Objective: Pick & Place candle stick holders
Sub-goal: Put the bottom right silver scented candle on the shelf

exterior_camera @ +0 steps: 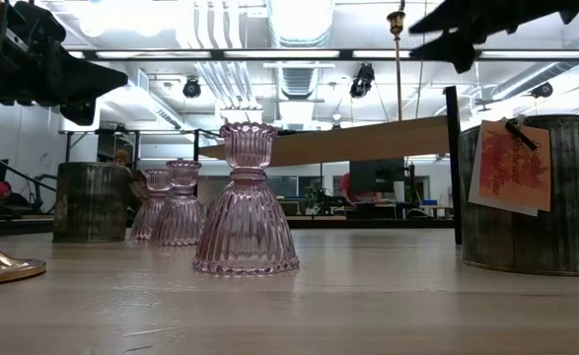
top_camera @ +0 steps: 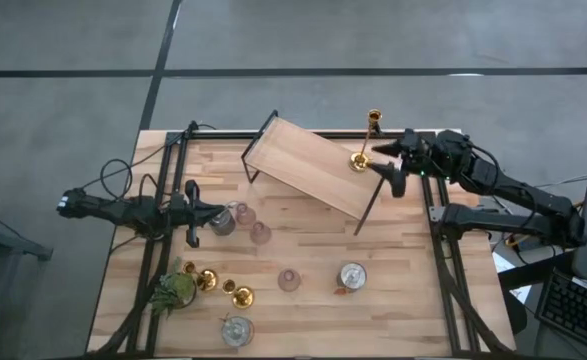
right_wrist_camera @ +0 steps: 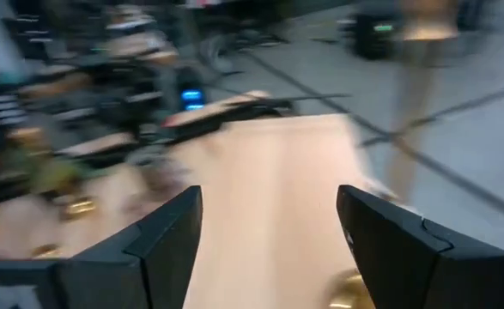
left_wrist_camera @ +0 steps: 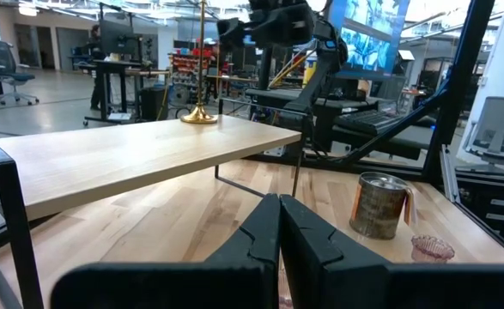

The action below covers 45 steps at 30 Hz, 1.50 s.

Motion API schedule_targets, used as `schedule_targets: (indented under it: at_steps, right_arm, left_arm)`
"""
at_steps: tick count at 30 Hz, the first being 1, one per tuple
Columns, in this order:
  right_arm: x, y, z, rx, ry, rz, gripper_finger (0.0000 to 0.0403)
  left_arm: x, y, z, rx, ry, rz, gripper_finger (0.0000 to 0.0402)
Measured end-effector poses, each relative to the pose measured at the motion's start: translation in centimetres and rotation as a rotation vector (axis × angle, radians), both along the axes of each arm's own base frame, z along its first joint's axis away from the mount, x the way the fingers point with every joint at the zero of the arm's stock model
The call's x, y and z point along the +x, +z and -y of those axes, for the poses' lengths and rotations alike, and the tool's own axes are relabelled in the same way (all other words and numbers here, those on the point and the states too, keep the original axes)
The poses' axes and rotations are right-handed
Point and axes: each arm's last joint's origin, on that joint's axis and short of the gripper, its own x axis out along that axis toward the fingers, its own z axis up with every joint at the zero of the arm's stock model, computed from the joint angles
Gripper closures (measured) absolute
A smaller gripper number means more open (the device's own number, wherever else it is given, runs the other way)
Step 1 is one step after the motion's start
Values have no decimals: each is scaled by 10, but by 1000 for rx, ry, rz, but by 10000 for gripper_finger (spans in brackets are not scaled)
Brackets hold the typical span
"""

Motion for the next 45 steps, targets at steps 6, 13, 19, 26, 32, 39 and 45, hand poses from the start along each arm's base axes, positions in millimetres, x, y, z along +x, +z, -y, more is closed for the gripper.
schedule_targets:
  at_steps: [6,13,19,26,32,39,45]
  right_arm:
    - [7,-2,-28,7,309,0,140]
    - [11,-10,-70,20,724,-12,137]
    - [15,-38,-103,40,800,-127,144]
    - [12,-78,-133,111,760,-308,137]
    - [5,-108,-151,169,700,-447,126]
    - [9,-139,-164,245,541,-583,85]
    - [18,-162,-174,203,517,-646,31]
  left_arm:
    - [0,0,0,0,0,0,390]
    - [0,0,0,0,0,0,390]
    - [0,0,0,0,0,0,390]
    - [0,0,0,0,0,0,390]
    - [0,0,0,0,0,0,390]
    - [0,0,0,0,0,0,390]
    - [0,0,0,0,0,0,390]
